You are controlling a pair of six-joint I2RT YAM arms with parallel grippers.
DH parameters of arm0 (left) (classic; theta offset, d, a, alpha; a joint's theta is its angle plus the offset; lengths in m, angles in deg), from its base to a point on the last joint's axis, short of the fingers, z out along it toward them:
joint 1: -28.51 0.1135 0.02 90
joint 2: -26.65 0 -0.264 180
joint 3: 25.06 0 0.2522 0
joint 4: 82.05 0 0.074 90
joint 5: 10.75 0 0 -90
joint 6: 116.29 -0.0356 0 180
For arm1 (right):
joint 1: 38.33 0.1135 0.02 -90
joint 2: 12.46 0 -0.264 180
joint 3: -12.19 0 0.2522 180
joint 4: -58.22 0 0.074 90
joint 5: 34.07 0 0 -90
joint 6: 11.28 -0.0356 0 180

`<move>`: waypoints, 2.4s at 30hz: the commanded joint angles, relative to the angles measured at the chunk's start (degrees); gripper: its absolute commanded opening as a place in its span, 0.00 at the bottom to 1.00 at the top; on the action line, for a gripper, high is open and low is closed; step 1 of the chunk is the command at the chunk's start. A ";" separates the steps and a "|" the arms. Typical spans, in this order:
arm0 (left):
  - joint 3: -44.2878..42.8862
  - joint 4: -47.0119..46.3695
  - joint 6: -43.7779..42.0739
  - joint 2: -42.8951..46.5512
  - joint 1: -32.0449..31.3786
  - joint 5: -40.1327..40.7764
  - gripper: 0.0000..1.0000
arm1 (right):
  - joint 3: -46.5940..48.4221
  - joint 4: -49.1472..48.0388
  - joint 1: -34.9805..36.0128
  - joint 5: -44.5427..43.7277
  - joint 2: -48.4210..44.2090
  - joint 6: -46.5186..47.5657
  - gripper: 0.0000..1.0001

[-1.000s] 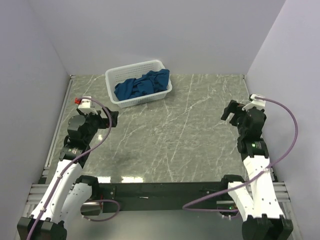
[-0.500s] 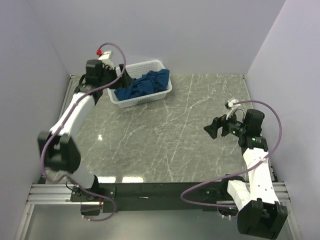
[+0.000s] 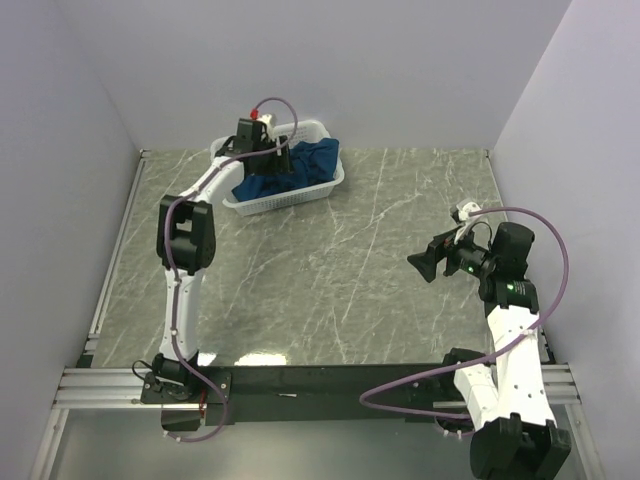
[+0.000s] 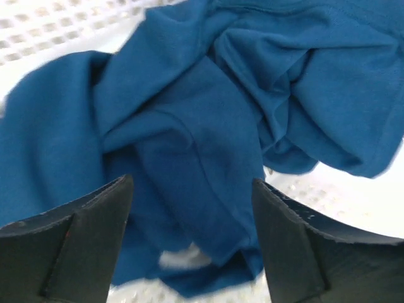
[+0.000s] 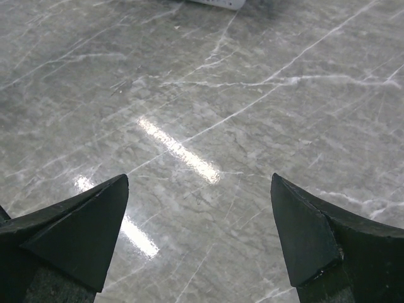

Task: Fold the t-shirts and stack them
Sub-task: Grab the tshirt from the pile, then move the tshirt to the center of the board

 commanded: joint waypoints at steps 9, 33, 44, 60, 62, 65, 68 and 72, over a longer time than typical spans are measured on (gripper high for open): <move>-8.93 -2.84 2.81 -9.63 -1.98 1.47 0.26 | 1.43 0.39 -0.41 1.44 -0.63 0.94 0.99; -11.30 -32.72 16.08 35.28 -17.00 -3.63 0.00 | 0.55 -0.75 -0.41 -0.49 -1.34 0.33 0.99; -8.14 -31.58 18.81 37.12 -21.22 -7.85 0.00 | 0.28 -0.92 -1.11 -1.89 -0.37 0.77 0.99; 23.05 -28.77 7.21 53.82 -27.82 -5.84 0.00 | 0.11 -1.01 -1.90 -1.54 0.68 0.85 0.99; 23.50 -27.63 6.24 54.26 -27.82 -4.61 0.00 | 0.11 -0.93 -1.90 -1.63 1.03 0.94 0.99; 23.59 -26.93 5.80 53.56 -27.82 -3.64 0.00 | 0.11 -0.84 -1.90 -2.07 1.04 1.03 0.99; 23.42 -26.75 5.27 52.33 -27.82 -2.84 0.00 | -0.07 -1.01 -1.99 -2.16 0.86 1.03 0.99; 22.36 -25.17 3.96 49.35 -27.73 -0.47 0.00 | -0.16 -0.93 -2.16 -2.16 1.21 1.03 0.99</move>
